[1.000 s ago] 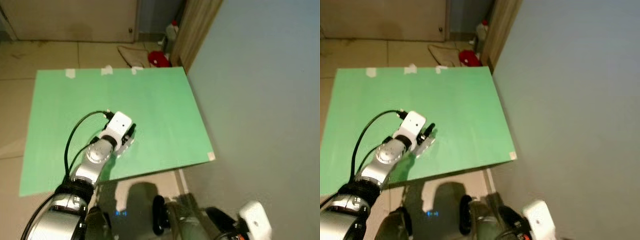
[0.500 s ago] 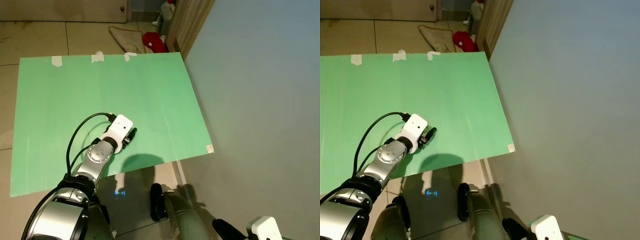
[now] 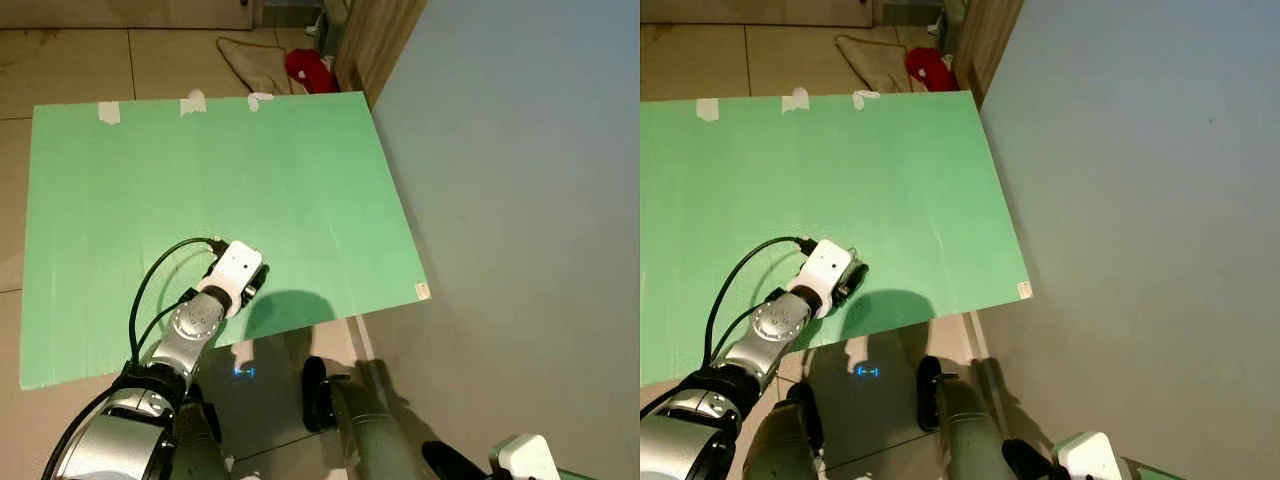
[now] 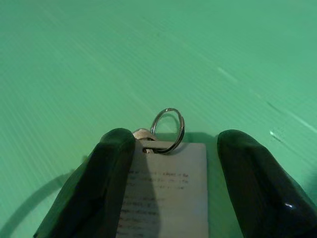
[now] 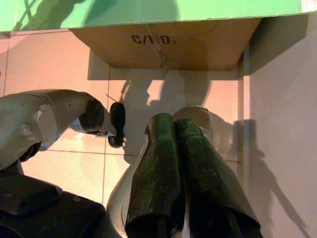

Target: Hang keys on a hook

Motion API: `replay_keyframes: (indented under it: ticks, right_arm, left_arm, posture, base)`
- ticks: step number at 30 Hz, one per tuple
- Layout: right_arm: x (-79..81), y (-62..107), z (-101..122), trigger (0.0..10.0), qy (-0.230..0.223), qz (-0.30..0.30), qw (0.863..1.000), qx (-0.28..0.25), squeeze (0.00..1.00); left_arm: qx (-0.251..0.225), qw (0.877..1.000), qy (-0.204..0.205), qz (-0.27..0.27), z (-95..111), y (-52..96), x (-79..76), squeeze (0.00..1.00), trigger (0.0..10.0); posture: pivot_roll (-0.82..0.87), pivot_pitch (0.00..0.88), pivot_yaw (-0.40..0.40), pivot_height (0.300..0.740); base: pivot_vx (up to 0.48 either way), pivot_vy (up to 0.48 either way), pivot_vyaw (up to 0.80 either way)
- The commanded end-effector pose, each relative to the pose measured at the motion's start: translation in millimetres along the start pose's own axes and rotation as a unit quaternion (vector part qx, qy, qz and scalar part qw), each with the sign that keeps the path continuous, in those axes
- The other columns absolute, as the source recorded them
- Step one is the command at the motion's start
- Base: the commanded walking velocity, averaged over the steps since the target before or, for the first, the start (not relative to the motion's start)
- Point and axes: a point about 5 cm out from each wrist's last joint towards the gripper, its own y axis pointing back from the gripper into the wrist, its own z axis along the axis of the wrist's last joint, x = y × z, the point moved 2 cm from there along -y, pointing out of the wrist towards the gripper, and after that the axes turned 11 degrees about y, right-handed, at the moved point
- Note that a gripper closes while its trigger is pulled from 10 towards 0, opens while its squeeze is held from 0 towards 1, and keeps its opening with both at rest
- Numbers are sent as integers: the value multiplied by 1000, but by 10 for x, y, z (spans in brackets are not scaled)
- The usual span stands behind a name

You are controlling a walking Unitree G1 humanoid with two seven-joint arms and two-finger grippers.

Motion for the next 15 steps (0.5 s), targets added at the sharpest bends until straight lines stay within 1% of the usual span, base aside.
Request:
replay_keyframes:
  ticks: [1, 6, 13, 14, 15]
  right_arm:
    - [-12, 28, -56, 10000, -3, -3, 1000, 19, 0]
    - [-24, 14, -45, 10000, -2, -2, 1000, 18, 0]
    - [-30, 38, -52, 10000, 0, -3, 1000, 21, 0]
    - [-32, 35, -52, 10000, 0, -3, 1000, 21, 0]
    - [-34, 30, -50, 10000, 0, -2, 1000, 22, 0]
  left_arm:
    - [9, 1000, -4, -10, -75, 20, -90, 0, 10000]
    - [17, 1000, -11, -4, -78, 11, -44, 0, 10000]
    - [10, 1000, -20, 3, -22, -6, 6, 0, 10000]
    - [8, 1000, -21, 3, -12, -9, 6, 0, 8902]
    - [3, 1000, -21, 4, 5, -12, 9, 0, 4941]
  posture:
    - [-382, 413, -207, 722]
    - [-389, 412, -209, 722]
    - [-393, 413, -212, 722]
    - [-393, 413, -214, 722]
    - [-393, 413, -214, 722]
  base:
    - [0, 0, 0]
    - [0, 0, 0]
    - [0, 0, 0]
    - [0, 0, 0]
    - [0, 0, 0]
